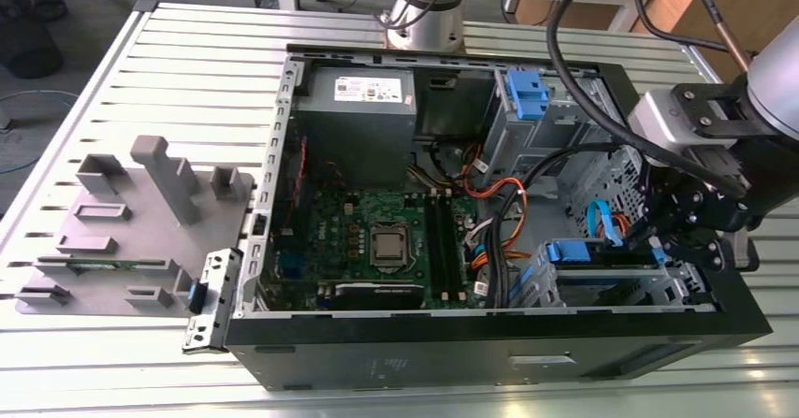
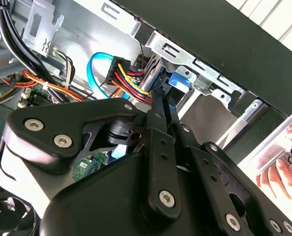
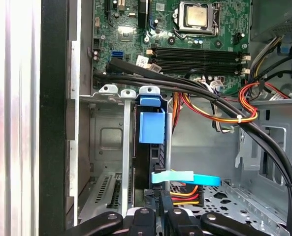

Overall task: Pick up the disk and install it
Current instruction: 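Insert the second disk wire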

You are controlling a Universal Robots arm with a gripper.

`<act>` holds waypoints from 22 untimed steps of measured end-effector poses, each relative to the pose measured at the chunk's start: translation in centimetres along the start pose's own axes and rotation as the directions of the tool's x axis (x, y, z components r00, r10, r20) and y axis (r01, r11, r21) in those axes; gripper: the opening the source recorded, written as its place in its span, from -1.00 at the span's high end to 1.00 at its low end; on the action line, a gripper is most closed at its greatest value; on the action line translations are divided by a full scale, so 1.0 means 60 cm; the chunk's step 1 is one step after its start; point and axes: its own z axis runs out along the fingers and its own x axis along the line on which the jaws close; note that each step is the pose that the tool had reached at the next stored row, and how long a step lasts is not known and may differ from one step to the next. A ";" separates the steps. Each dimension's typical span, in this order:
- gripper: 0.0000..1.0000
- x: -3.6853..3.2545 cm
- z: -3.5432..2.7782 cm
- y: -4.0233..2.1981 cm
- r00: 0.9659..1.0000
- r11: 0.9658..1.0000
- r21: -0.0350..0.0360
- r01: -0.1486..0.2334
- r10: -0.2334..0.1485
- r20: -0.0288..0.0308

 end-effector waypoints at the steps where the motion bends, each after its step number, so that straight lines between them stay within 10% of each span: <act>1: 0.68 0.000 0.000 0.000 1.000 1.000 0.002 0.000 0.000 0.000; 22: 0.68 0.000 0.005 0.001 1.000 1.000 0.003 0.000 0.000 0.000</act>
